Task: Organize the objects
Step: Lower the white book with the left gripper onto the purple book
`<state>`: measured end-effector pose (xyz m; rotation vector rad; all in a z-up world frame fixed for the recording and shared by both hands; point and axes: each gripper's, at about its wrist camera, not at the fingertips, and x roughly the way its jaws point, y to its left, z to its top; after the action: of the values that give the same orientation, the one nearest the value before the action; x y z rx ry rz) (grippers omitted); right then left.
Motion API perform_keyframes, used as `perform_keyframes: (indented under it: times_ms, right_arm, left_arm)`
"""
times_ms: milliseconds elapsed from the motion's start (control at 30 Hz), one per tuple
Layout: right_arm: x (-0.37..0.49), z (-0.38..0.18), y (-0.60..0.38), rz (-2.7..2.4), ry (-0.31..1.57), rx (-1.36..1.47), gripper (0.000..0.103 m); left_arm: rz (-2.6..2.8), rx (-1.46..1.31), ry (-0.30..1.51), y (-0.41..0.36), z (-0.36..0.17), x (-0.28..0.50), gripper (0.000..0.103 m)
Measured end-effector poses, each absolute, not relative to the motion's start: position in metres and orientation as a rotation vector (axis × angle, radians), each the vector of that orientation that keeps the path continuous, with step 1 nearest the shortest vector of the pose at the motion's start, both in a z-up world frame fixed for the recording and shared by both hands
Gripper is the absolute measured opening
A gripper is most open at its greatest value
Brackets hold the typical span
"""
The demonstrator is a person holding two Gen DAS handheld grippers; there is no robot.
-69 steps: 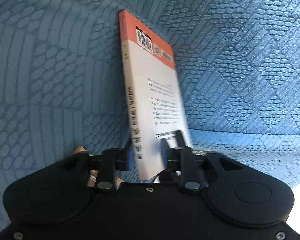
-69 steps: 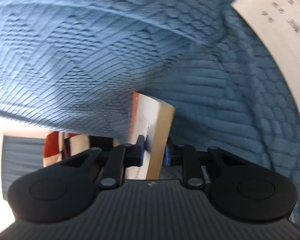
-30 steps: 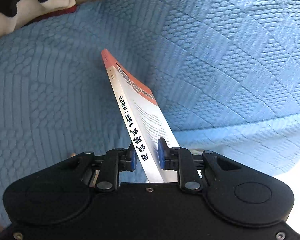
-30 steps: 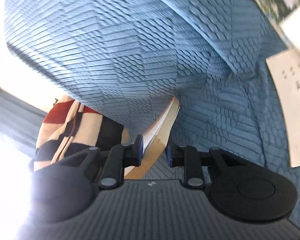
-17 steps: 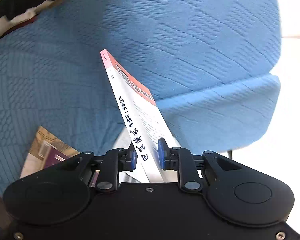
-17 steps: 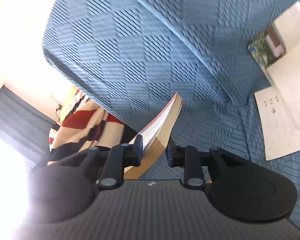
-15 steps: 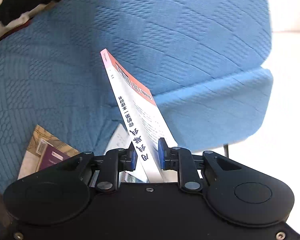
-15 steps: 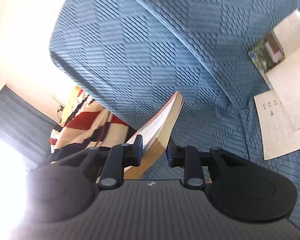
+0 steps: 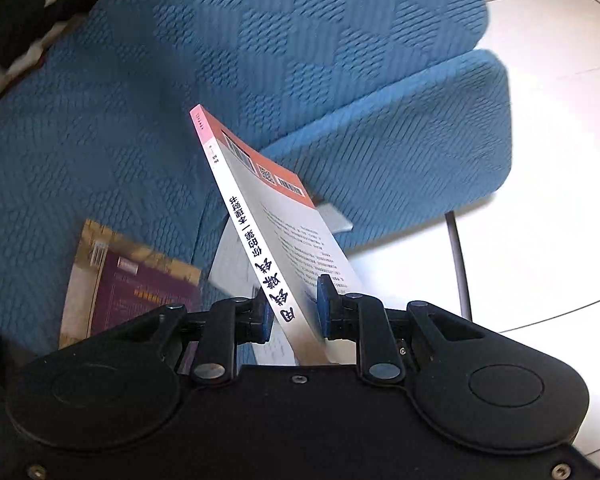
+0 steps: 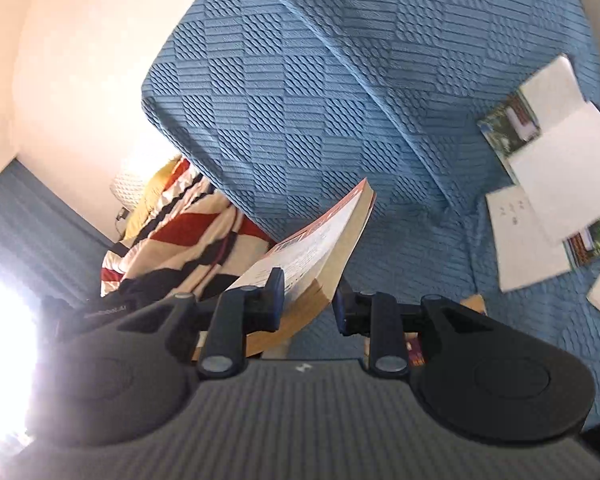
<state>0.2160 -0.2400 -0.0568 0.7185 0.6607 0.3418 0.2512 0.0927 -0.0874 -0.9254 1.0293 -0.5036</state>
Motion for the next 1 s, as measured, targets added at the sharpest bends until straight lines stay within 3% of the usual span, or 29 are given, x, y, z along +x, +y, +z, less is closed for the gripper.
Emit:
perform_keyframes:
  times_ms: [567, 1000]
  right_arm:
    - [0.165, -0.157, -0.246, 0.236, 0.766, 0.685, 0.029]
    - [0.146, -0.192, -0.237, 0.229, 0.829, 0.647, 0.029]
  left_arm:
    - [-0.487, -0.861, 1.184, 0.071, -0.202, 0.216, 0.022]
    - [-0.406, -0.767, 1.239, 0.065, -0.229, 0.191, 0.029]
